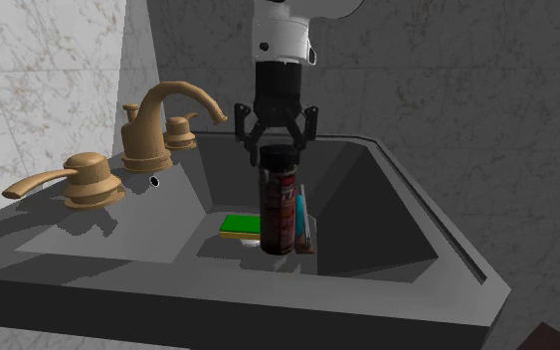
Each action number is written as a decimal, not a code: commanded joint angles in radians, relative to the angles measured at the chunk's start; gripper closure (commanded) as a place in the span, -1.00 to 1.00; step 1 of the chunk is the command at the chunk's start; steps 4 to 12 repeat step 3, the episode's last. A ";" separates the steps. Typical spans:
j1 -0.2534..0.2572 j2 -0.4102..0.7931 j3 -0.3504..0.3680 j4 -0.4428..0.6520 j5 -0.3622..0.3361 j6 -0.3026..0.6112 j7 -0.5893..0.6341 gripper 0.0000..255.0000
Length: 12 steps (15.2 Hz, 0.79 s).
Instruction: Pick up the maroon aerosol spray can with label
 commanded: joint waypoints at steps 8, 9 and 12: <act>0.000 -0.008 0.001 0.022 0.000 -0.029 0.003 1.00; 0.000 -0.008 0.001 0.022 0.000 -0.029 0.003 1.00; 0.000 -0.008 0.001 0.022 0.000 -0.029 0.003 1.00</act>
